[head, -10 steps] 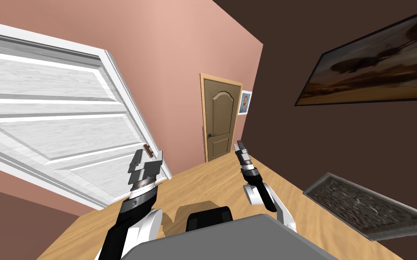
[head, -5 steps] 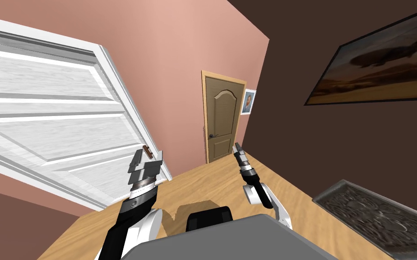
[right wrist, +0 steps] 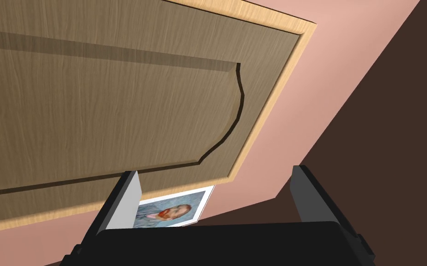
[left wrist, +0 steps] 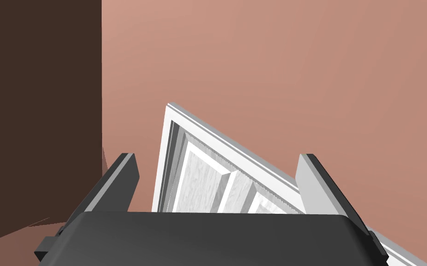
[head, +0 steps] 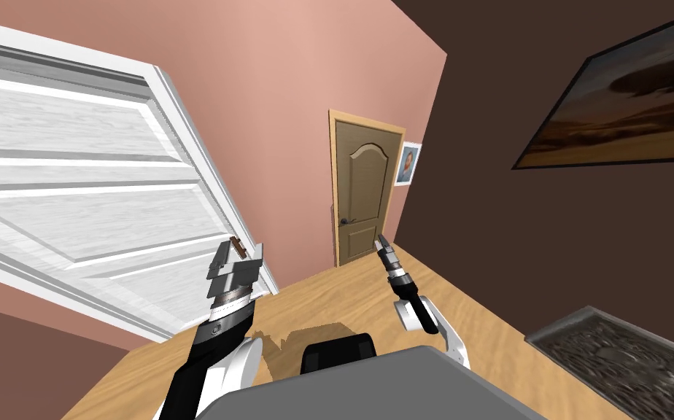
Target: Pull the door open
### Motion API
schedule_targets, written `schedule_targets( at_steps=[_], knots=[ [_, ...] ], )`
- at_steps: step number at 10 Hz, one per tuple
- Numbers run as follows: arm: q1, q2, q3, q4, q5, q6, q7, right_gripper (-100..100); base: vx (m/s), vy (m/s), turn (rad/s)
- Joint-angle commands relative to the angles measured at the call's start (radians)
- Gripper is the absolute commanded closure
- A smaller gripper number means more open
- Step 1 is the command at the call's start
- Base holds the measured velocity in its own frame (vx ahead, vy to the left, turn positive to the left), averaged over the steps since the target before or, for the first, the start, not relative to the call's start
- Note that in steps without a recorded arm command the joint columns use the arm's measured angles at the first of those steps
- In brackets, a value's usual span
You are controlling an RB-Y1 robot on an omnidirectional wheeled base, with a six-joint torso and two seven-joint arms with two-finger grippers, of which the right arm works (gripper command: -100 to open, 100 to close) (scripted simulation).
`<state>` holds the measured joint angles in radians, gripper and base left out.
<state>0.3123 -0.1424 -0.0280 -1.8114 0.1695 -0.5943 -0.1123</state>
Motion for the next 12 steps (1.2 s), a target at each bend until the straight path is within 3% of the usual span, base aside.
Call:
schedule_targets(
  at_steps=[1, 12],
  knots=[
    [-0.016, -0.009, -0.002, 0.049, 0.005, -0.011, -0.015, -100, 0.095, 0.003, 0.039],
    [-0.100, -0.083, -0.021, 0.348, 0.034, -0.073, -0.126, -100, 0.100, 0.002, 0.046]
  ],
)
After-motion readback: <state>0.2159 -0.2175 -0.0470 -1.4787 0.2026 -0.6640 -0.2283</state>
